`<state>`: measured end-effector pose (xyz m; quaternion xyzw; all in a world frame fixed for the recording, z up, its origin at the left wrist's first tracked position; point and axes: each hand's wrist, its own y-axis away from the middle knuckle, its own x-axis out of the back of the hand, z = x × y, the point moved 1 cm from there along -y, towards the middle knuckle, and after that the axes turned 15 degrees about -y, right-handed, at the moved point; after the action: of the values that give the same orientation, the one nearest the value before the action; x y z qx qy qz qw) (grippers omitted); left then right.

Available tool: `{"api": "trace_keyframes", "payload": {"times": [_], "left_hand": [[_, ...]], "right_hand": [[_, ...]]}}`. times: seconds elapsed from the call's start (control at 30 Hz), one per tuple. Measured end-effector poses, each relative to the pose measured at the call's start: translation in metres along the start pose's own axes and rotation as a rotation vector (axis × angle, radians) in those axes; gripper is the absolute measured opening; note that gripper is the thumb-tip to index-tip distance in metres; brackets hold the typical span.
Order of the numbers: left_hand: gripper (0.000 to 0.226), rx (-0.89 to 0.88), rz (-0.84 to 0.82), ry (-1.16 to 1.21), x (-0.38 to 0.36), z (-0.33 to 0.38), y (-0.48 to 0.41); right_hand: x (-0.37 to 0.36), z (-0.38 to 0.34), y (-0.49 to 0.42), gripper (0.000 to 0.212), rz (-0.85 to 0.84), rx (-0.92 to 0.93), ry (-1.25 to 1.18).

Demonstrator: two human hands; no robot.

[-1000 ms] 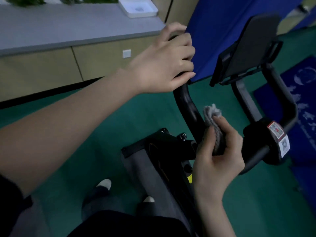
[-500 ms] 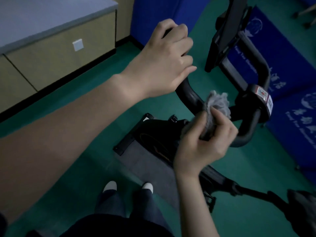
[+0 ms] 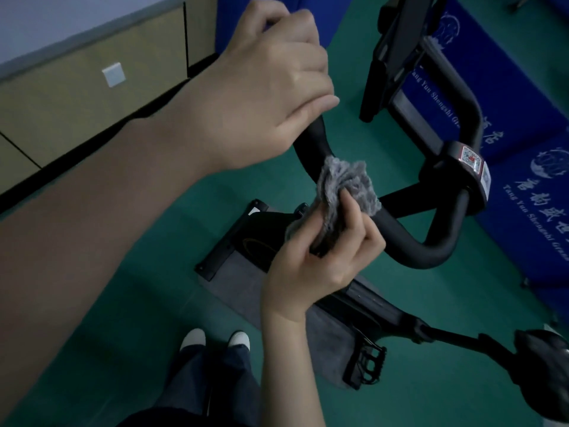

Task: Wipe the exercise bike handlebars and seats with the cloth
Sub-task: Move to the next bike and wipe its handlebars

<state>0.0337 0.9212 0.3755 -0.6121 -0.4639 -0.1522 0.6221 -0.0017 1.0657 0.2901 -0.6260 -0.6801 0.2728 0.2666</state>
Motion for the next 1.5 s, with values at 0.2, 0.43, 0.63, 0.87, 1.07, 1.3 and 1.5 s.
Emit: {"api": "trace_keyframes", "payload": {"times": [0.2,0.43,0.63,0.87,1.07,1.3,1.5], "left_hand": [[0.047,0.018,0.009,-0.046,-0.003,0.004,-0.001],[0.045,0.036,-0.004,-0.054,-0.001,0.009,0.003],[0.05,0.072,-0.015,-0.171,-0.002,0.039,0.004],[0.046,0.067,-0.015,-0.192,-0.021,0.076,0.017],[0.044,0.107,0.035,-0.208,-0.025,0.078,0.016],[0.041,0.145,0.069,-0.197,-0.028,0.08,0.016],[0.037,0.165,0.093,-0.196,-0.031,0.082,0.017]], "right_hand": [[-0.023,-0.004,-0.001,0.028,0.046,-0.053,-0.038],[0.028,0.014,-0.017,0.019,0.062,0.071,0.113],[0.019,0.008,-0.015,0.02,0.052,0.016,0.069],[0.062,0.021,-0.033,0.019,0.114,0.029,0.196],[0.052,0.009,-0.042,0.016,-0.094,0.027,0.181],[0.075,0.009,-0.101,0.016,-0.491,-0.185,0.338],[0.038,0.022,-0.151,0.018,-1.023,-0.334,0.308]]}}
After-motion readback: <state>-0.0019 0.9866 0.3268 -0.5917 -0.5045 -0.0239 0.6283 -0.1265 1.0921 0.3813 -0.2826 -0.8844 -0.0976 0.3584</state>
